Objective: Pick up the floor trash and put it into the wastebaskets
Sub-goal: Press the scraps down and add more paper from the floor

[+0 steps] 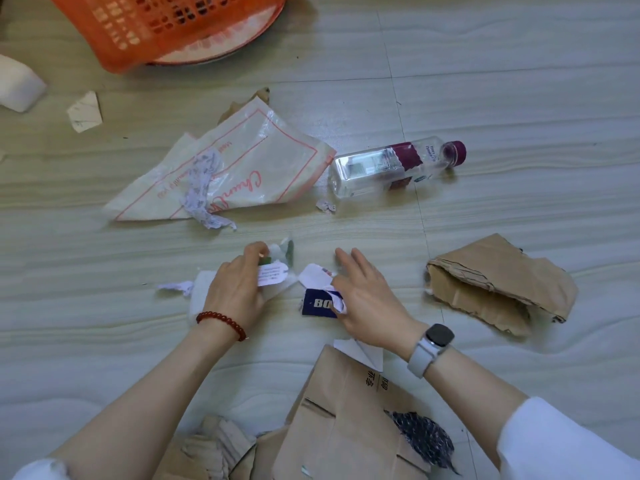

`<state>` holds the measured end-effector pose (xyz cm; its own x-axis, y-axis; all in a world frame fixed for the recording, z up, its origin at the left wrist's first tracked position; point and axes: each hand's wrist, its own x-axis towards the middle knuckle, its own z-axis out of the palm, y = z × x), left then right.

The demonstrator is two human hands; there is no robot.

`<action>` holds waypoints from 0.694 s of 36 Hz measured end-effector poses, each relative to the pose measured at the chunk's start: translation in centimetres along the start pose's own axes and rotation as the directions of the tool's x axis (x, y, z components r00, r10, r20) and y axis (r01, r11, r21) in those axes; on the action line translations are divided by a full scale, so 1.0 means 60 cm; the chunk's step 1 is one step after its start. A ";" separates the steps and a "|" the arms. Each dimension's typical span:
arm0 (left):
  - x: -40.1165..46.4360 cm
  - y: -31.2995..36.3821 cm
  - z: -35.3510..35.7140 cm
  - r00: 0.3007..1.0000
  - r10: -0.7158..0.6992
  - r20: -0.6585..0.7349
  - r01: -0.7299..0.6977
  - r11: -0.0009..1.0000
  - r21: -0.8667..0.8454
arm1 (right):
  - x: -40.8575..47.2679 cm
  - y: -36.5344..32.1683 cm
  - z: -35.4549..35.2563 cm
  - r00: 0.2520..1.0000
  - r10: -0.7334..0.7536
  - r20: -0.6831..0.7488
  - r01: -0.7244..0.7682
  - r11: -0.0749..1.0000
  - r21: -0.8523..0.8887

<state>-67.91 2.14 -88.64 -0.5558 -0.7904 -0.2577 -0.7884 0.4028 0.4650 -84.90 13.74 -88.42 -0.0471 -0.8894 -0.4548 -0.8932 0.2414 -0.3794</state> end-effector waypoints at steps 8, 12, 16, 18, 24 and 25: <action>-0.046 -0.058 -0.022 0.997 -0.021 -0.076 0.018 0.999 -0.037 | 0.008 -0.024 0.007 0.994 0.040 -0.100 -0.034 0.997 0.062; -0.067 -0.057 -0.027 0.988 -0.109 -0.111 0.098 0.990 -0.100 | 0.000 -0.017 0.002 0.986 0.142 -0.089 -0.112 0.954 0.278; -0.087 -0.055 -0.036 0.988 -0.109 -0.111 0.096 0.989 -0.116 | -0.022 -0.010 -0.036 0.977 0.214 -0.013 -0.190 0.891 0.413; -0.095 -0.054 -0.038 0.989 -0.104 -0.109 0.093 0.990 -0.101 | -0.039 -0.002 -0.052 0.964 0.251 0.086 -0.263 0.872 0.412; -0.110 -0.049 -0.033 0.993 -0.077 -0.092 0.070 0.995 -0.077 | -0.087 -0.001 -0.014 0.933 0.252 0.256 -0.307 0.930 0.204; -0.111 -0.047 -0.032 0.993 -0.072 -0.088 0.064 0.994 -0.087 | -0.090 -0.003 -0.004 0.926 0.280 0.255 -0.334 0.920 0.205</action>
<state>-61.48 5.37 -86.60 -0.4720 -0.8551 -0.2146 -0.7966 0.3093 0.5194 -84.58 18.42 -85.67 -0.1792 -0.6565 -0.7327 -0.7142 0.5990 -0.3620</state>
